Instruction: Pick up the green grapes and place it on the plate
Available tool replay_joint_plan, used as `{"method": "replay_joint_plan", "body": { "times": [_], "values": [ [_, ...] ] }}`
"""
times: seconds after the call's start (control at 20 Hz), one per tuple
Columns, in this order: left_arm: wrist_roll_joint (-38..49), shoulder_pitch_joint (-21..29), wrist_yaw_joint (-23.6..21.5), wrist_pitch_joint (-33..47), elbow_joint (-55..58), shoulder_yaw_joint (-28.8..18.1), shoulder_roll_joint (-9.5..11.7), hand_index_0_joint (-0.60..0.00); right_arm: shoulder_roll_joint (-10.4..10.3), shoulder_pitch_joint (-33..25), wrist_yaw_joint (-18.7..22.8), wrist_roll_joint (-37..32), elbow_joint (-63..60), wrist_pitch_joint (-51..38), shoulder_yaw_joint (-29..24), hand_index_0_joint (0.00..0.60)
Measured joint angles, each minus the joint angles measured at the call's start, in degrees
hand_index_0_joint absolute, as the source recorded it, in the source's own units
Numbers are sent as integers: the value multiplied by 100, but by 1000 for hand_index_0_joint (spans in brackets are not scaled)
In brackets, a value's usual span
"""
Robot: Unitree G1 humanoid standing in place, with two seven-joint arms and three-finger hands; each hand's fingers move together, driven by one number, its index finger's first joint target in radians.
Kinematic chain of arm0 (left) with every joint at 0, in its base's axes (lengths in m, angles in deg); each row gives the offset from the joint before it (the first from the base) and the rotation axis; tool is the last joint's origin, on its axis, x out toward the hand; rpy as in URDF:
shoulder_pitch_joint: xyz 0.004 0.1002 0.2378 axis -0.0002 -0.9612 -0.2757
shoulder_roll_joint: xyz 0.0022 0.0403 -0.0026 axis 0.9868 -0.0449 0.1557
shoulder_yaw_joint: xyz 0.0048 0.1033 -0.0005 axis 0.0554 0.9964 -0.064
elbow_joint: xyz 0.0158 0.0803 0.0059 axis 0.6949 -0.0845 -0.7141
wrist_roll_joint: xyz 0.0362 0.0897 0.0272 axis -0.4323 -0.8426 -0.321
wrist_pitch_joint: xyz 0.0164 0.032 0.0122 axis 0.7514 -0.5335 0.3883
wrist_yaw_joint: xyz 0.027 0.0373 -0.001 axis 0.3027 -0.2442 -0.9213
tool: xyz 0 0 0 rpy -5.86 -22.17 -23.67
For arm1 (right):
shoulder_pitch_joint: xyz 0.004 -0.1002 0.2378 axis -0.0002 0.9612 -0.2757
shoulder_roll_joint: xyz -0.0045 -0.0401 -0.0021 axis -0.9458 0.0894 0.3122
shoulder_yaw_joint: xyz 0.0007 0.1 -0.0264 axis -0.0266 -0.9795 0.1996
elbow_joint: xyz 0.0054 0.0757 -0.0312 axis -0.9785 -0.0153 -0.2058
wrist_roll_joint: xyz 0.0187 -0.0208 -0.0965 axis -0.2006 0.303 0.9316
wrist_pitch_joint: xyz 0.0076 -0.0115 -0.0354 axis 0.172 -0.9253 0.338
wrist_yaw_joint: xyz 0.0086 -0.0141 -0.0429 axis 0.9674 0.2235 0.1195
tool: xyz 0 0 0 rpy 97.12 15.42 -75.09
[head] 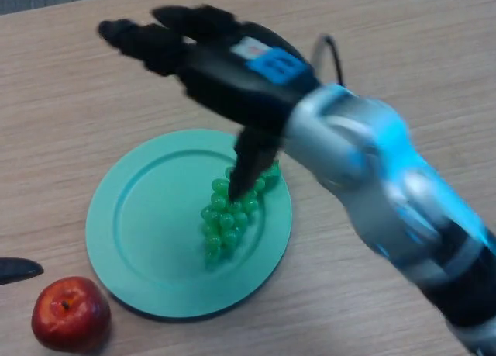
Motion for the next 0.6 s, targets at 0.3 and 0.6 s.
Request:
{"method": "replay_joint_plan", "body": {
  "times": [0.3,0.6],
  "values": [
    [33,159,-1,-345,415,371,140,0,-12,1635,245,-2078,2836,2559,-1226,0],
    [29,185,-76,-504,464,701,135,0,-38,2579,859,-3041,3304,2613,-1980,0]
  ]
}}
